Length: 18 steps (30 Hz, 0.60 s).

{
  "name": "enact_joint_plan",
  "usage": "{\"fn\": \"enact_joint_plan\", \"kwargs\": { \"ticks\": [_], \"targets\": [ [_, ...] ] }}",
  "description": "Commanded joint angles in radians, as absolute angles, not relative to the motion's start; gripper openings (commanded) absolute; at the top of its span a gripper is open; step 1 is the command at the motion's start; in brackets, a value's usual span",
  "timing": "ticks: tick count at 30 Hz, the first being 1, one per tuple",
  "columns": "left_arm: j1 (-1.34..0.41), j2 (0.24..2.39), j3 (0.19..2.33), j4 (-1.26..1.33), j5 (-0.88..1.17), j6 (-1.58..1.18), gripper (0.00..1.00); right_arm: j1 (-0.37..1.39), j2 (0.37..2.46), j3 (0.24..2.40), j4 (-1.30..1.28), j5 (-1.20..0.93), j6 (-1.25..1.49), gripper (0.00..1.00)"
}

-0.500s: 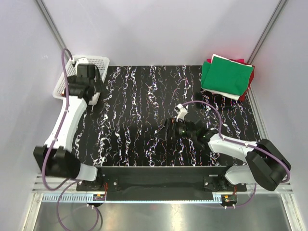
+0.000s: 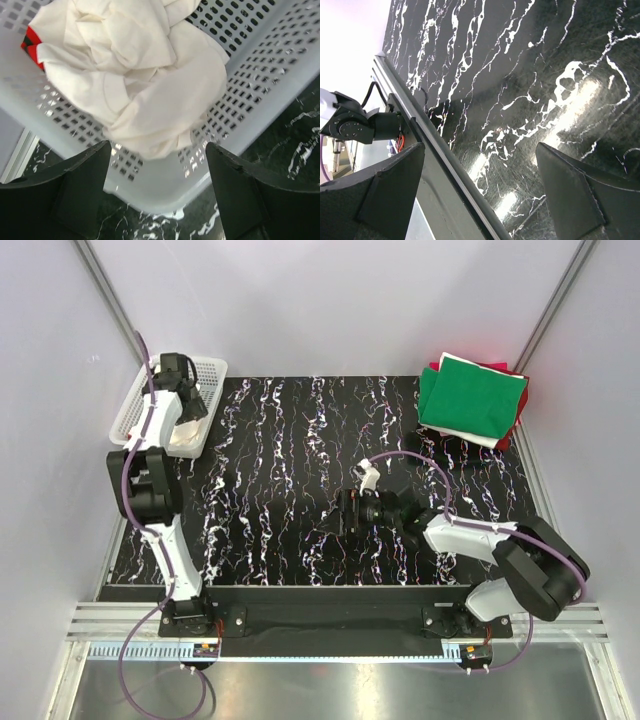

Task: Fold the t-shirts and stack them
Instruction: Grab the tshirt from the pile

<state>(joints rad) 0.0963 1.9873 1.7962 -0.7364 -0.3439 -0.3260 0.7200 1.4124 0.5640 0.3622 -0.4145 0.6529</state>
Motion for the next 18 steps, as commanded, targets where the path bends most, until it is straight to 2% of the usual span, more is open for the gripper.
{"fn": "enact_joint_plan", "kwargs": {
  "ticks": [1,9,11,13,14,17,18],
  "targets": [
    [0.124,2.052,1.928,-0.744,-0.334,-0.347,0.82,0.721,1.428,0.606,0.426,-0.449,0.637,1.0],
    [0.163,2.144,1.922,-0.738,-0.353,-0.379,0.79,0.721,1.466,0.626,0.419,-0.457,0.638,1.0],
    [0.169,2.152,1.902,-0.719,-0.336,-0.379,0.74,0.719,1.468,0.627,0.419,-0.454,0.64,1.0],
    [0.17,2.155,1.896,-0.712,-0.33,-0.379,0.63,0.721,1.473,0.629,0.419,-0.453,0.64,1.0],
    [0.17,2.151,1.891,-0.706,-0.318,-0.377,0.52,0.721,1.48,0.63,0.416,-0.453,0.641,1.0],
    [0.172,2.135,1.89,-0.693,-0.302,-0.37,0.3,0.721,1.494,0.641,0.408,-0.453,0.643,1.0],
    [0.17,2.129,1.89,-0.69,-0.298,-0.367,0.19,0.721,1.496,0.644,0.405,-0.453,0.641,1.0]
  ]
}}
